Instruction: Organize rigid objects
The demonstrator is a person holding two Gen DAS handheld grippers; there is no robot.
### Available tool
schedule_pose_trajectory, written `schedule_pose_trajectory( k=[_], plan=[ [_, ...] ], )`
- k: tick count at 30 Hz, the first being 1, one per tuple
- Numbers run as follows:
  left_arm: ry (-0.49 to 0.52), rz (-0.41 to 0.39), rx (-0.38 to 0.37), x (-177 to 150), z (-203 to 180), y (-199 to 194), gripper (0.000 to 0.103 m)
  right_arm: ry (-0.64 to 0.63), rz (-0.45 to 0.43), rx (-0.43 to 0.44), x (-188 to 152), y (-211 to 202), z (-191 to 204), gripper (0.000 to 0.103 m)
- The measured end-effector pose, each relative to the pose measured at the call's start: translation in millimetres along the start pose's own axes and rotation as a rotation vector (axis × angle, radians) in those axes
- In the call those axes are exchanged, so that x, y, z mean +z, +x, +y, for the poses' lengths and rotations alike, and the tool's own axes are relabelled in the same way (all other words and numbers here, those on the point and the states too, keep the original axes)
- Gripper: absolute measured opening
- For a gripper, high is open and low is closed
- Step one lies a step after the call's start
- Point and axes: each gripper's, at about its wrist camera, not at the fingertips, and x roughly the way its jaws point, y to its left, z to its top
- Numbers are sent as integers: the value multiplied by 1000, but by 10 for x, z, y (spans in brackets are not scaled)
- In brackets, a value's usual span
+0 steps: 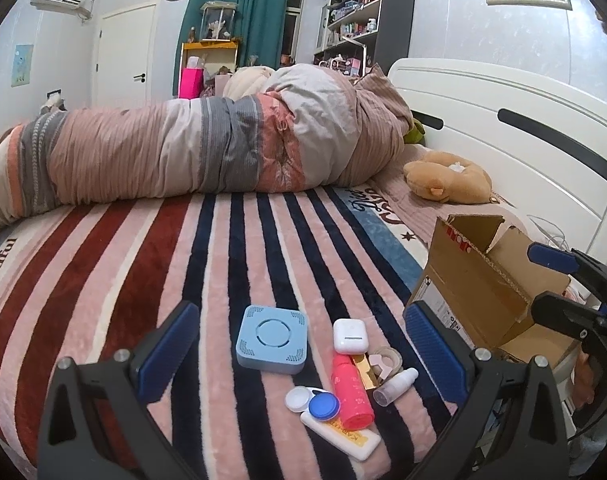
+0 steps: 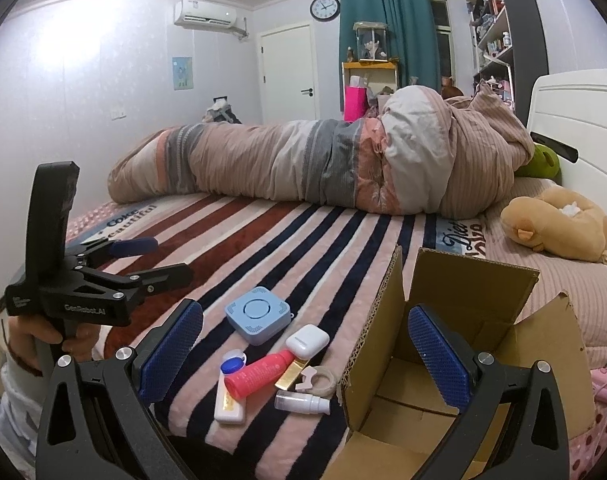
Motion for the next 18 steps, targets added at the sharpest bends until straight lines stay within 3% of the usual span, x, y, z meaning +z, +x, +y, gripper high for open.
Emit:
schedule_pose_trajectory(
  k=[18],
  plan=[
    [-3,-24,13,23,5,-80,102,16,-40,-33,14,-46,-11,103]
  ],
)
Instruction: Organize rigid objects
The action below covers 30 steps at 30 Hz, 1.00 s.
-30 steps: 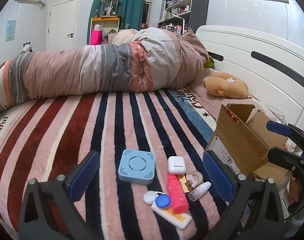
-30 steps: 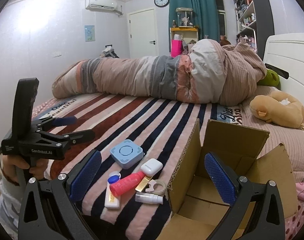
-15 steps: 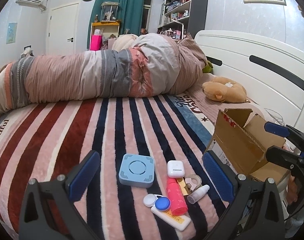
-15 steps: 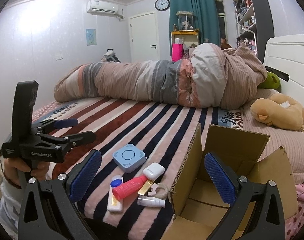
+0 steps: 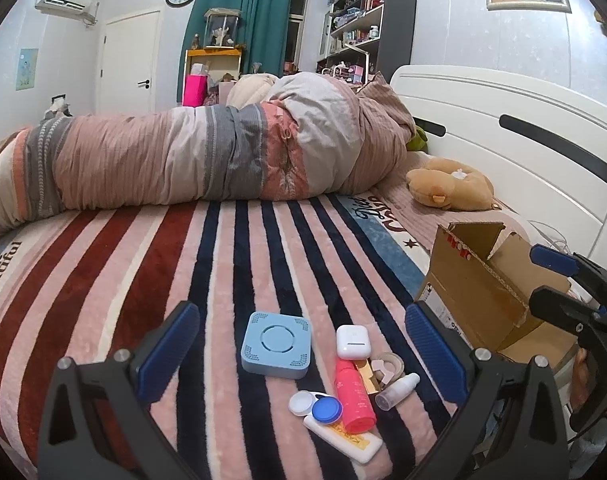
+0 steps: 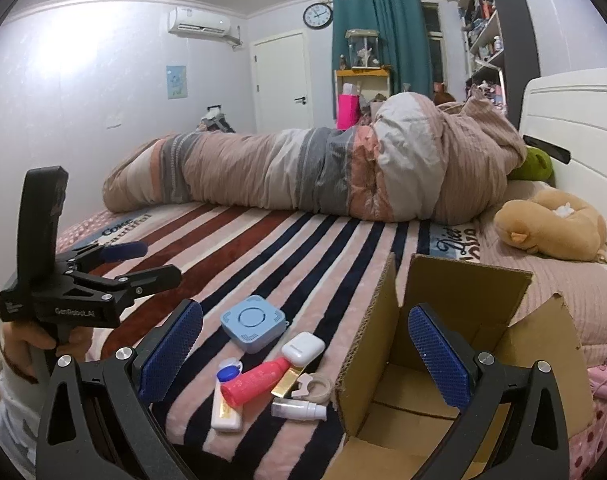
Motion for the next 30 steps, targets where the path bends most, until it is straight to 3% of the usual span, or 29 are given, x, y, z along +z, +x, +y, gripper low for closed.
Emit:
schedule_pose_trajectory(
  k=[14,22,24,30],
  plan=[
    [1,-15,7,20,16,-66,102,63,24,12,-22,11,-58,103],
    [8,-41,-9,23,135,-129,102,21,19,-53,-28,-61,106,101],
    [9,-39,-21,0,214,-124,102,1,14,-69,-19,-95,208,79],
    [22,6,-12,-139,520,14,102,-25,74,2,-79,25,612,41]
  ],
)
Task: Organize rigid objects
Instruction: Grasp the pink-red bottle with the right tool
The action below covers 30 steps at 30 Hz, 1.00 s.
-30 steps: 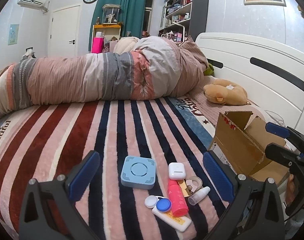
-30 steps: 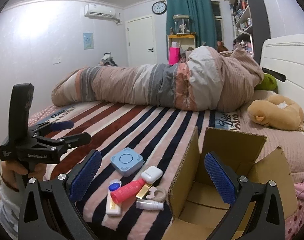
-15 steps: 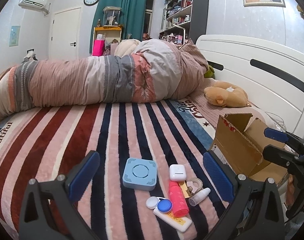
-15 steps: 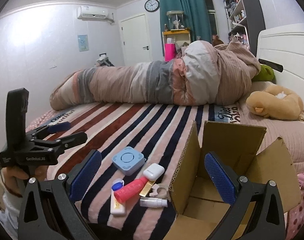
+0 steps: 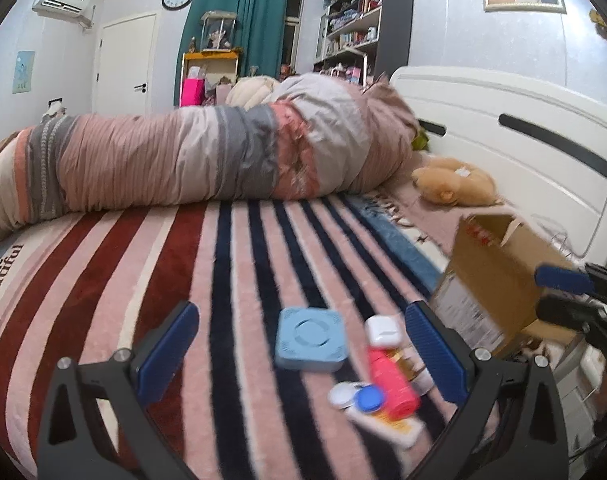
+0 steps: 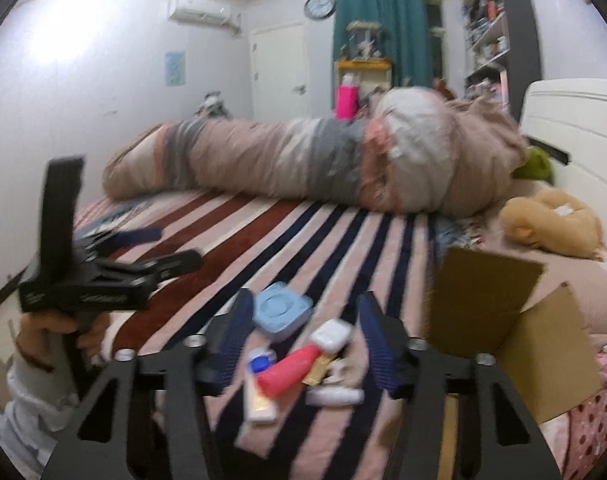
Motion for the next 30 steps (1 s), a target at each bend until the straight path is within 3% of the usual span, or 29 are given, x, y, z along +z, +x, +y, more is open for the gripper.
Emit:
schedule_pose_trajectory(
  k=[2,6,12,18,22,28,30],
  plan=[
    [-3,40,2,-65,117,122,102,7,69,53,-61,175,119,36],
    [-41,142,-26,-199,349,405,102,88,219,140,-284,611,211,36],
    [-38,205,-62,-345,367,583,102,240,397,105,-568,1207,27,36],
    [-42,264,-113,-445,323,715,102,266,434,30,-632,1488,-104,37],
    [-39,334,-214,-553,192,825,102,185,468,-28,-689,1482,-91,36],
    [40,432,-252,-728,-75,1114,101,143,464,-1,-760,1621,-129,31],
    [34,458,-257,-759,-107,1219,95,100,454,-11,-778,1668,-107,28]
  ],
)
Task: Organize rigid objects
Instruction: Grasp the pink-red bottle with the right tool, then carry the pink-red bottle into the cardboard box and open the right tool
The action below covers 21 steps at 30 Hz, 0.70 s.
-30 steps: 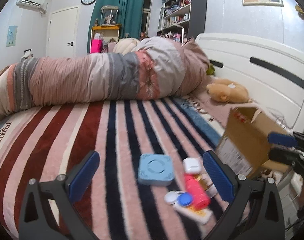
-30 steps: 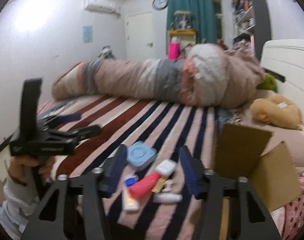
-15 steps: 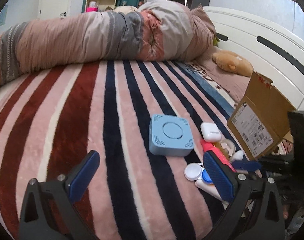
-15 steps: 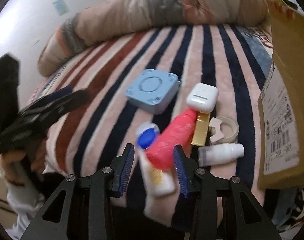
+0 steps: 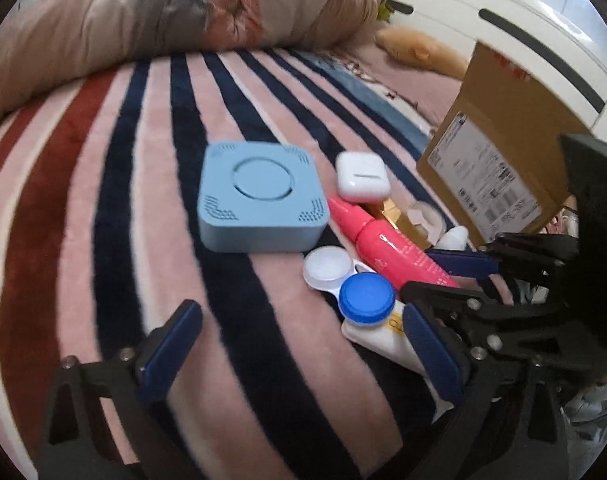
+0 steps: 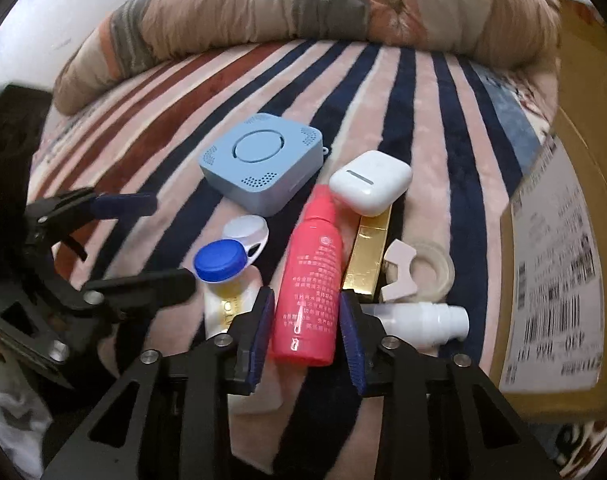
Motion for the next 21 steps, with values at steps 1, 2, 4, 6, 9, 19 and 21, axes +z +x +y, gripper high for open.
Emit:
schedule_pose_trajectory(
  k=[1,2,4,6,9,19,21],
  plan=[
    [-7,8,-4,4,6,35,94,-21,-10,-11,-26,-8,17,28],
    [-8,10,-1,8,0,56,94,-45,-15,-23,-39,-21,42,28],
    [-3,1,5,11,-24,51,93,-81,-20,-46,-88,-71,91,28],
    [-1,-3,10,11,-45,59,90,-72,-30,-44,-158,-147,72,28],
    [2,-12,-2,-1,-86,19,90,-67,-31,-44,-248,-191,66,28],
    [-43,-113,-115,70,-86,-369,90,-131,-102,-121,-218,-189,186,27],
    [-55,-139,-204,111,-93,-479,90,-146,-198,-118,-230,-425,254,27]
  ],
)
